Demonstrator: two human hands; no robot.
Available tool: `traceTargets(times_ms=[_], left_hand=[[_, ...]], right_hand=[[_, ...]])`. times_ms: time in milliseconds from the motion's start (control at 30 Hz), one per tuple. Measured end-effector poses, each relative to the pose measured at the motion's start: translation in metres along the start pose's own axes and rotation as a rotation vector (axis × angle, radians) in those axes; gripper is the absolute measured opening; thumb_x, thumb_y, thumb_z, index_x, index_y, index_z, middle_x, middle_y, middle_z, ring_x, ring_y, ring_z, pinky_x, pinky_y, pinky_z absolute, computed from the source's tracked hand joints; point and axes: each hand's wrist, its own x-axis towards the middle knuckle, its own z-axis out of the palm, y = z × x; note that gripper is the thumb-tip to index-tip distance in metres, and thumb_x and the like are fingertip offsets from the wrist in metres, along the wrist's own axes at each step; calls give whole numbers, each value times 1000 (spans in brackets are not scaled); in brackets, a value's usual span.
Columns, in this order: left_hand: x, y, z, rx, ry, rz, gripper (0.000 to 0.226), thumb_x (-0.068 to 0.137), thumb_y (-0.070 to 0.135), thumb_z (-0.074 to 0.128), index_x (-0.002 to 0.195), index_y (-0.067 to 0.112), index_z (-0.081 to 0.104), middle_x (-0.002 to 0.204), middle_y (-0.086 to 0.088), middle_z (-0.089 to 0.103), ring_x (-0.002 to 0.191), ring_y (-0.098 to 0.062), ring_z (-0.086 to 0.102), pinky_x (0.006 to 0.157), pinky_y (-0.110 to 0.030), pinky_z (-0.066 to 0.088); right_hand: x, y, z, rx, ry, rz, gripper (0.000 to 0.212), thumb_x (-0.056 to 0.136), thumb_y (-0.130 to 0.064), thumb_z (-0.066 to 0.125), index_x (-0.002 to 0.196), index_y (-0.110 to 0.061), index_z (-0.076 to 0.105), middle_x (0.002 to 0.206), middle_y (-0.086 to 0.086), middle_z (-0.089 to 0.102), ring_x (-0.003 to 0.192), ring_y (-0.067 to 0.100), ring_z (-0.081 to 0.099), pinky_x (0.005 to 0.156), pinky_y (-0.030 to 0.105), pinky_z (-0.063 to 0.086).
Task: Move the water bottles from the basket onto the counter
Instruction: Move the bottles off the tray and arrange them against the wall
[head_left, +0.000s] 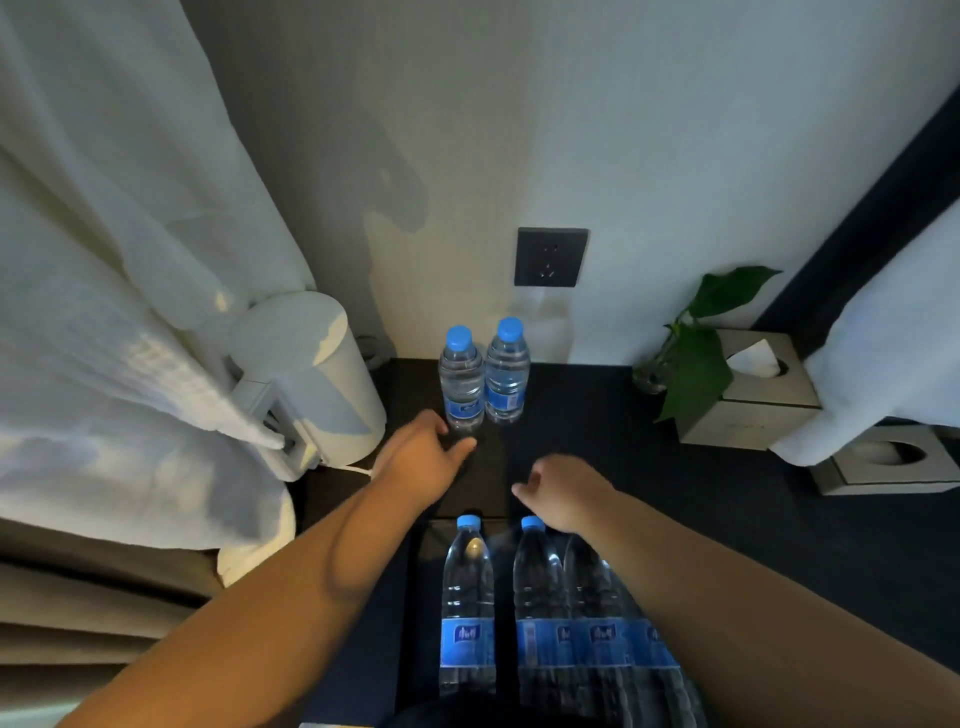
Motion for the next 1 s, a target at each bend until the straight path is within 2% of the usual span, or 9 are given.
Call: traceTargets(times_ms=[67,133,233,333,500,633,800,900,1000], left_hand=[[-22,-14,21,123,-201,17,45,86,70,59,85,26,60,84,3,66,88,-21,67,73,-34,52],[-43,-22,40,176,-320,39,50,90,69,54,77,21,60,81,-1,65,89,-22,68,71,-31,47],[-64,-23,57,111,-313,0,48,94,62,52,71,21,56,72,2,58,87,-23,70,69,-28,43],[-64,-15,61,40,-309,-52,44,92,58,60,73,18,61,71,3,60,82,-20,69,64,-25,41],[-56,-4,58,-85,-364,-167,37,80,49,69,62,18,63,54,4,61,55,-9,61,47,-22,37],[-59,-3,47,-161,-293,-170,39,78,49,68,60,14,63,51,2,59,51,-13,60,48,-23,40],[-56,2,8,-141,-108,-28,42,76,54,63,62,15,68,57,0,63,54,-9,61,50,-26,43],[-53,10,-15,-167,-80,-21,38,73,55,64,62,20,68,55,8,64,53,-3,61,46,-22,40],[-48,17,-31,-282,-67,-52,30,71,52,69,71,21,71,59,13,69,54,-1,65,47,-23,45]], right_hand=[[-9,3,17,-105,-59,24,46,94,-64,55,103,-20,64,93,-2,63,90,21,64,76,38,55],[-14,2,26,-187,-46,52,46,91,-69,55,101,-24,60,92,-4,61,87,19,63,74,38,54],[-18,-5,33,-314,-28,74,49,90,-72,53,100,-25,61,87,-4,61,81,19,62,68,38,52],[-18,-14,35,-399,-50,117,50,90,-73,53,92,-23,60,83,-2,63,73,19,60,60,36,47],[-15,-23,27,-206,-127,184,40,88,-60,64,85,-20,65,81,-1,68,74,20,66,66,34,51],[-25,-23,12,-23,-94,136,32,81,-50,67,71,-19,63,65,-2,63,60,18,64,55,28,47],[-38,-25,-30,97,5,41,38,73,-50,68,53,-20,56,42,-6,52,49,14,58,46,26,38],[-43,-28,-54,97,118,-13,35,71,-51,69,62,-19,62,55,-4,60,54,14,61,47,26,37],[-45,-30,-78,95,203,-48,30,75,-48,72,69,-19,67,63,-2,67,61,14,65,50,27,42]])
